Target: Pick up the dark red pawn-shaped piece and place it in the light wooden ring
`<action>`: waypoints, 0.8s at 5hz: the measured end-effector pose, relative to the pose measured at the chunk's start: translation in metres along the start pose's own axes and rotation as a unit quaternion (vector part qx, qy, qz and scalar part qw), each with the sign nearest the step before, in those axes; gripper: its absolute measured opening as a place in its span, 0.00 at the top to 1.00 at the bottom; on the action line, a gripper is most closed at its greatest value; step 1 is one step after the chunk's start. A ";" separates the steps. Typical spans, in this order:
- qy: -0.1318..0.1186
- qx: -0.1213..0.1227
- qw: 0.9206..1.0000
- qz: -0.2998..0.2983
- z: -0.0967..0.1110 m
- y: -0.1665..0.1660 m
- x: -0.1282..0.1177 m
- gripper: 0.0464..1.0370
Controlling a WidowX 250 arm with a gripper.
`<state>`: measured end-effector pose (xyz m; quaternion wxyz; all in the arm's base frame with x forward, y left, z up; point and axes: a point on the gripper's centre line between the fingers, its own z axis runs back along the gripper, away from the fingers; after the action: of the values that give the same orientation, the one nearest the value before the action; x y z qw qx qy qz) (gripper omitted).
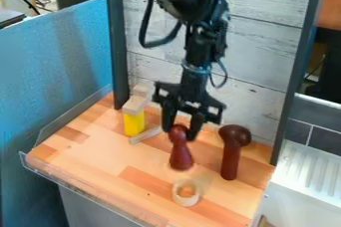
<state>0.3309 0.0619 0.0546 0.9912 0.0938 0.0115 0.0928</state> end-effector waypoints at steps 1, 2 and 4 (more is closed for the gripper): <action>-0.004 0.017 0.999 -0.040 -0.007 -0.022 -0.014 0.49; -0.009 0.021 0.999 -0.044 -0.008 -0.025 -0.015 0.49; -0.015 0.031 0.999 -0.041 -0.015 -0.024 -0.008 0.49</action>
<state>0.3266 0.0398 0.0356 0.9909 0.1252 0.0032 0.0499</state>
